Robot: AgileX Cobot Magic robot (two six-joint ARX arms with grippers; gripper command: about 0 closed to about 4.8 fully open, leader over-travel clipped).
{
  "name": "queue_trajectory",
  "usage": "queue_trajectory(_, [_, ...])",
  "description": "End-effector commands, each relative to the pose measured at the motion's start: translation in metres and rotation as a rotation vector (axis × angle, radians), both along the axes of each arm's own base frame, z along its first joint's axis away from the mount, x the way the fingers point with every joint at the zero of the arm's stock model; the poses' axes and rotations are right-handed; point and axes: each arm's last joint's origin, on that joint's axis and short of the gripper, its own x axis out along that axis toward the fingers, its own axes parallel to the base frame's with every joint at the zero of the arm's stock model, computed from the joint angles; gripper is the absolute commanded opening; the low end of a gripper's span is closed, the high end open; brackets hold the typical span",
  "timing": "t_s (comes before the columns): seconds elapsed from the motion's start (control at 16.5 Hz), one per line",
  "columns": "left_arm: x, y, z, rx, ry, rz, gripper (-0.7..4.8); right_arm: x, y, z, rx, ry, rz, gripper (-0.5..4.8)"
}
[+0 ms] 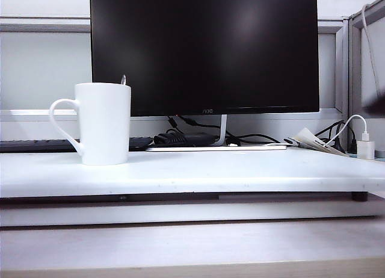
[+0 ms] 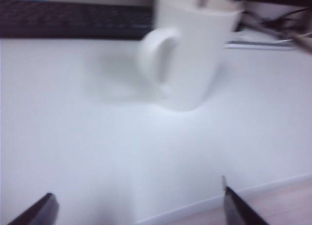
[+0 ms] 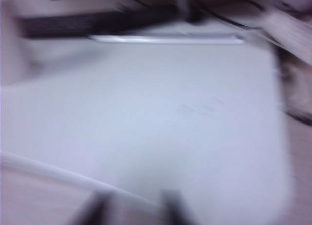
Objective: Pick up a spoon and stir the liquid in the cup.
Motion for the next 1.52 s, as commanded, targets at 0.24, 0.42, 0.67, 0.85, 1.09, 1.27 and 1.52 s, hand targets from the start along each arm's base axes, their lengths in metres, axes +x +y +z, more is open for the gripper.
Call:
queue_trajectory(0.24, [0.003,0.001,-0.004,0.170,-0.090,0.040,-0.06,0.007,-0.020,-0.001,-0.021,-0.021,-0.276,-0.01])
queue_trajectory(0.42, [0.003,0.001,-0.004,0.103,-0.074,0.043,-0.05,0.011,-0.033,0.004,0.020,-0.059,-0.270,0.00])
queue_trajectory(0.67, [0.003,0.001,-0.004,0.094,-0.071,0.045,-0.05,0.011,-0.041,0.004,0.018,-0.062,-0.348,0.03])
queue_trajectory(0.85, [0.003,0.001,-0.004,0.094,-0.071,0.045,-0.05,0.011,-0.041,0.004,0.018,-0.062,-0.348,0.03])
queue_trajectory(1.09, [0.005,0.010,-0.004,0.095,-0.068,0.137,-0.05,0.009,-0.041,0.007,0.024,-0.090,-0.347,0.03])
queue_trajectory(1.27, [0.007,0.029,-0.004,0.104,-0.055,0.341,-0.05,0.006,-0.041,0.013,0.039,-0.166,-0.347,0.03])
queue_trajectory(1.52, [0.007,0.036,-0.004,0.106,-0.049,0.415,-0.05,0.006,-0.041,0.013,0.039,-0.163,-0.347,0.03])
